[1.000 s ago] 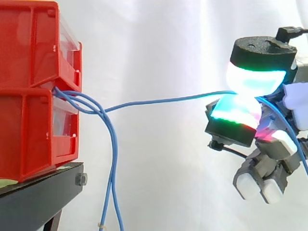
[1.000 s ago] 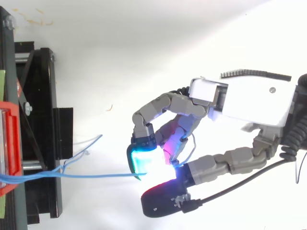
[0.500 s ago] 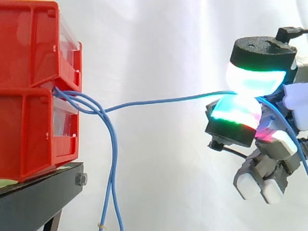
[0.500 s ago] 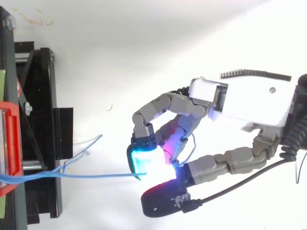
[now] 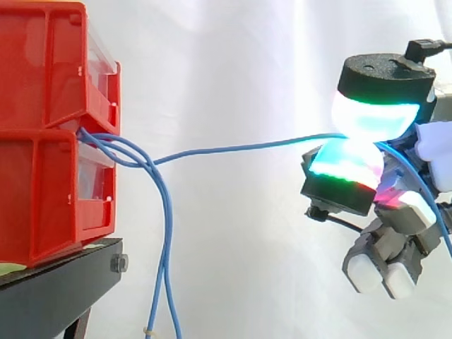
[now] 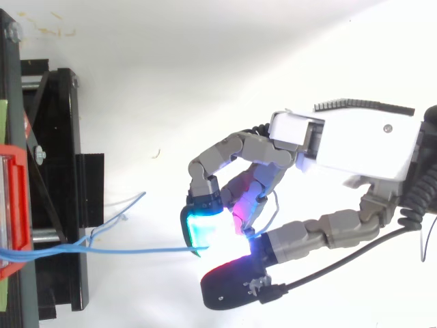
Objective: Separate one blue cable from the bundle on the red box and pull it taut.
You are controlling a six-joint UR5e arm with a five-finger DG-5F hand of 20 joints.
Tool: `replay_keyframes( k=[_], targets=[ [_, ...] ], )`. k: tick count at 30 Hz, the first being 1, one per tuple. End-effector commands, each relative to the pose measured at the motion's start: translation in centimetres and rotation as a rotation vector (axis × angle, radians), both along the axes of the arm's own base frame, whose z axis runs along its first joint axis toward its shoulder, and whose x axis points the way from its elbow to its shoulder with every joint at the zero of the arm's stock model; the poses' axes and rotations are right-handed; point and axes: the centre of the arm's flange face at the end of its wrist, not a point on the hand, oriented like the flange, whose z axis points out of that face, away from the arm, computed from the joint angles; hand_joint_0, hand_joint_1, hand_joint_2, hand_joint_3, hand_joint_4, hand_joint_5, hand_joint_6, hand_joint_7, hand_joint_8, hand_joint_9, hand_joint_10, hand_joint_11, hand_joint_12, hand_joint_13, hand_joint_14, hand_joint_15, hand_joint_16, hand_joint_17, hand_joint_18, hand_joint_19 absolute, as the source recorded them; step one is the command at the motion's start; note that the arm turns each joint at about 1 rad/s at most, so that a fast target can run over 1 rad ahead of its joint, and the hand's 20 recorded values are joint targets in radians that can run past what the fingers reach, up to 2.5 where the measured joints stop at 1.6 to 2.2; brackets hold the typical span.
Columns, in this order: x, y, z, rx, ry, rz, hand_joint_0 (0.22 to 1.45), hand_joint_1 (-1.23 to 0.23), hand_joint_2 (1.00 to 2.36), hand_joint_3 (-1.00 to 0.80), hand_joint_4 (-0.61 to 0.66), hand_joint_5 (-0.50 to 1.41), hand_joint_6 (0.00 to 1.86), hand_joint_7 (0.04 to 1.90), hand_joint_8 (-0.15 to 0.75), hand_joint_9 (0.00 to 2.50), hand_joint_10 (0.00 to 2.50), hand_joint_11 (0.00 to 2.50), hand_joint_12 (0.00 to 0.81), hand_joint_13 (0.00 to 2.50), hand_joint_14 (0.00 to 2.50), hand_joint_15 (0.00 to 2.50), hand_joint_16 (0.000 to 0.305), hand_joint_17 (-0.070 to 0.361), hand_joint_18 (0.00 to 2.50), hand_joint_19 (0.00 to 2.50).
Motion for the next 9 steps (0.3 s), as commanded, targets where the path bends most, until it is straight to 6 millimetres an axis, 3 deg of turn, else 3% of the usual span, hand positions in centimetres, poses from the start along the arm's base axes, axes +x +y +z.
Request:
replay_keyframes(
  k=[1, 9],
  targets=[
    [0.01, 0.00, -0.02, 0.000, 0.000, 0.000, 0.67, -0.83, 1.00, 0.02, -0.16, -0.14, 0.91, 1.27, 0.392, 1.24, 0.02, 0.66, 0.441, 0.88, 0.01, 0.34, 0.054, 0.122, 0.84, 0.40],
    [-0.01, 0.10, 0.09, 0.000, -0.001, 0.001, 0.67, -0.83, 1.00, 0.02, -0.16, -0.14, 0.91, 1.27, 0.395, 1.24, 0.01, 0.66, 0.440, 0.88, 0.01, 0.34, 0.054, 0.122, 0.85, 0.40]
  ],
)
